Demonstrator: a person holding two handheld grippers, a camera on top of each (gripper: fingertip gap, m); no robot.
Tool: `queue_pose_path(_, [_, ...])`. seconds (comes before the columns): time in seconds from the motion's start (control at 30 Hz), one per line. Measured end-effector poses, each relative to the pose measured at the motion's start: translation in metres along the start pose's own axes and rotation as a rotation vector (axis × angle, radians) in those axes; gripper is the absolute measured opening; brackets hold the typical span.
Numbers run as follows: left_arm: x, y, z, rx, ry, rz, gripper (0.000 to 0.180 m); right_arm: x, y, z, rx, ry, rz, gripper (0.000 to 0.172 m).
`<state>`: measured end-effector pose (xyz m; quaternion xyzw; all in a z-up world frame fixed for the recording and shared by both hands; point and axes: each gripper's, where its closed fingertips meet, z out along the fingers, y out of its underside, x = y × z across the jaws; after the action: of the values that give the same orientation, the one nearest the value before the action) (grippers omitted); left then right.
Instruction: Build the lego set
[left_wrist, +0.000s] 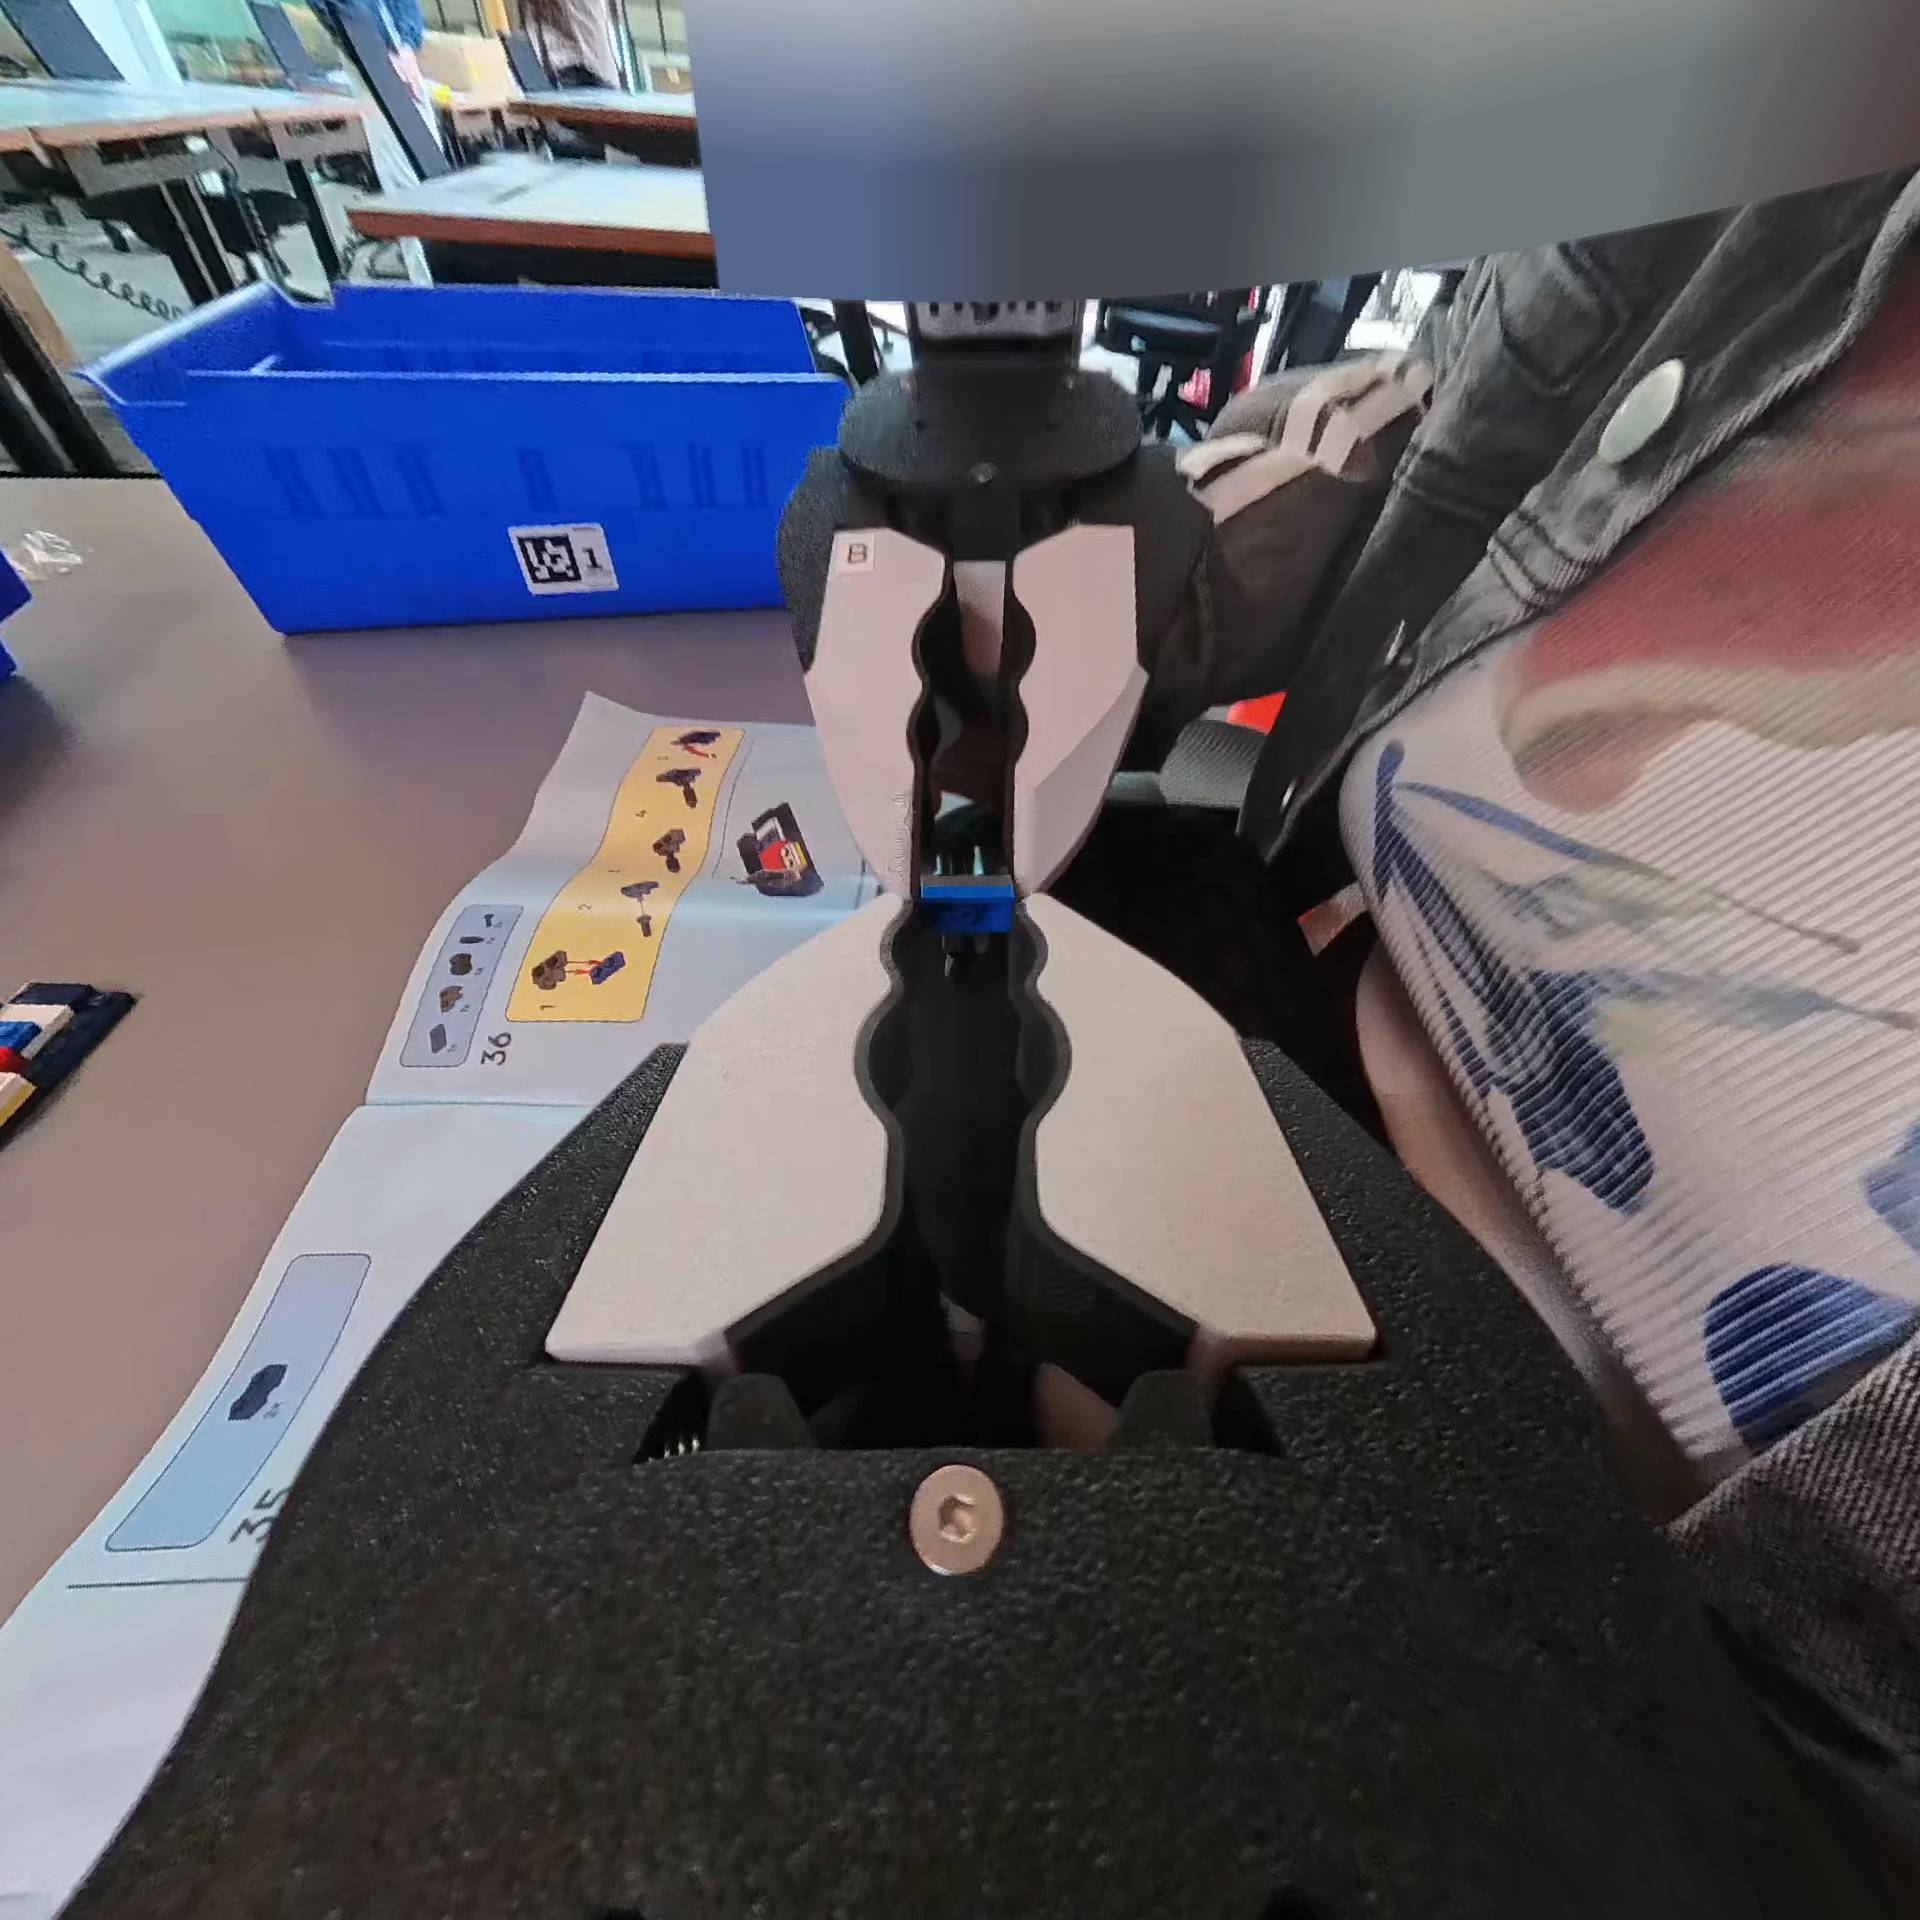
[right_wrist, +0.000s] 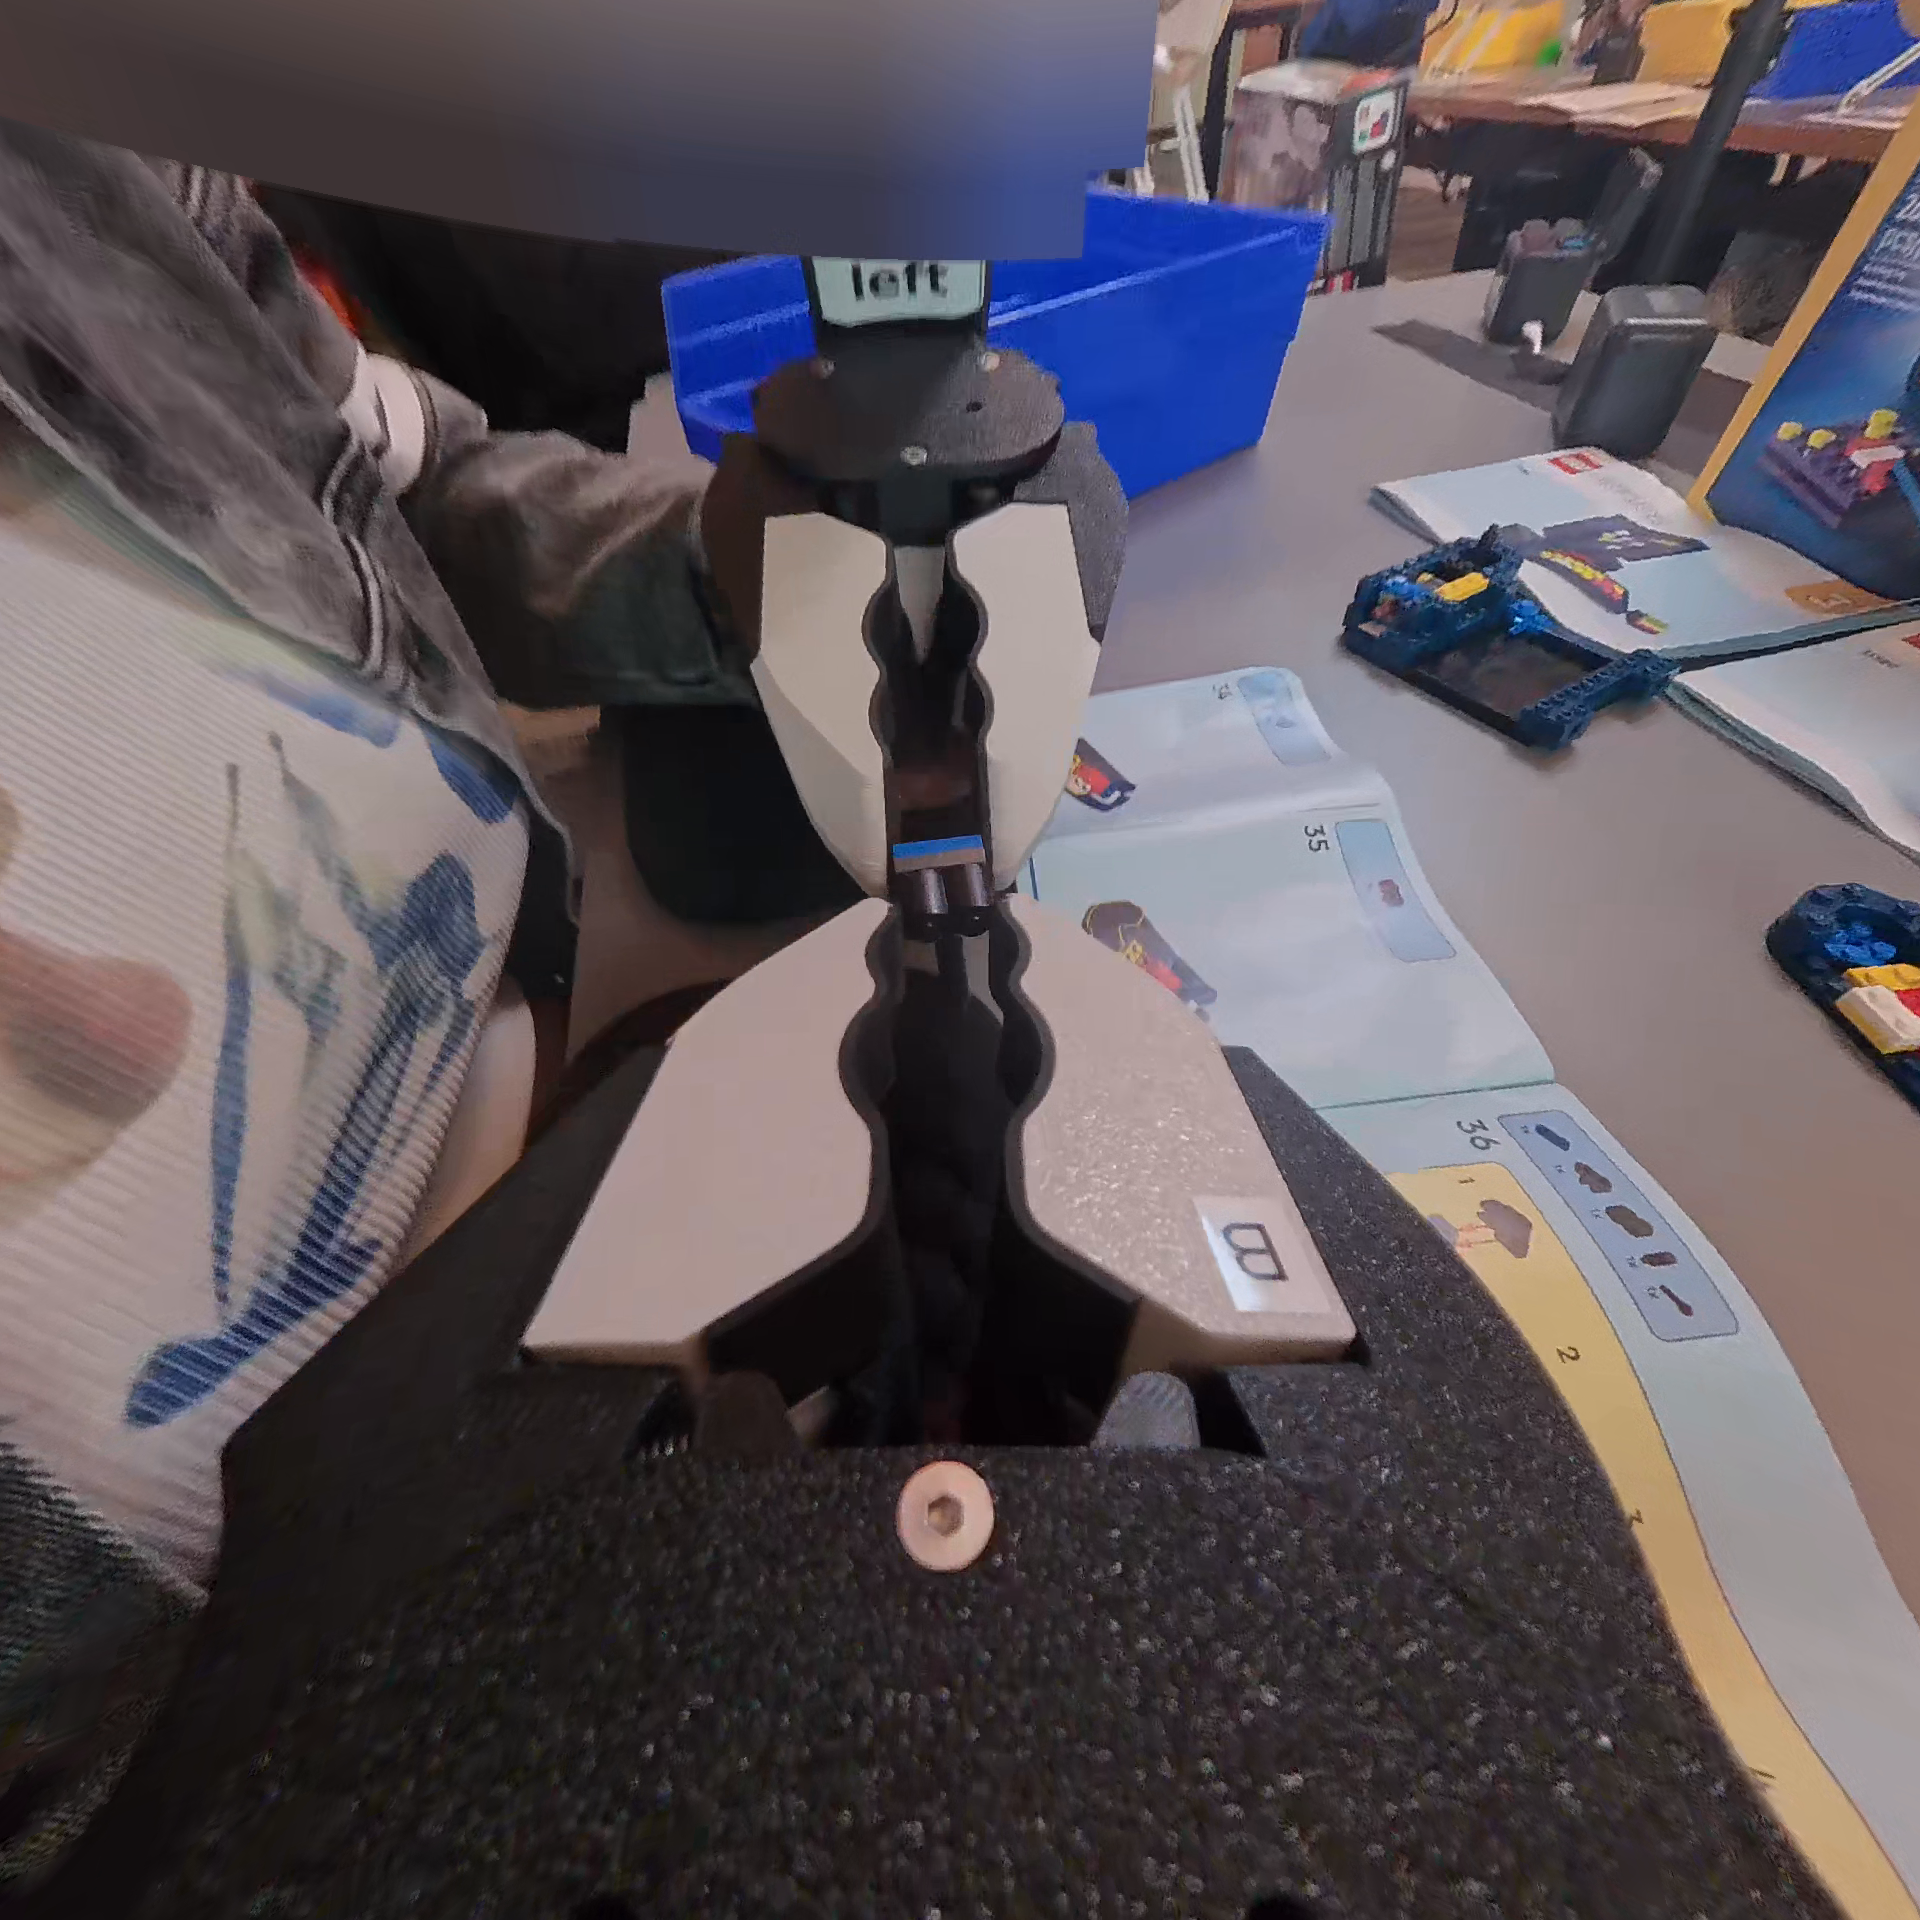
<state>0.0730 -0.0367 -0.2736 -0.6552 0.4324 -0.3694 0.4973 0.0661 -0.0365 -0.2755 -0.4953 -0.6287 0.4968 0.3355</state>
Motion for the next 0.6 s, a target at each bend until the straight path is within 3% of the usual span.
queue_pose_path(0.47, [0.006, 0.018, 0.005, -0.12, 0.047, -0.007, 0.015, -0.005, 0.016, 0.005, -0.086, 0.002, -0.035, 0.015])
queue_pose_path(0.6, [0.003, 0.018, 0.007, -0.13, 0.057, -0.031, 0.017, 0.001, 0.018, 0.003, -0.151, 0.034, -0.182, 0.016])
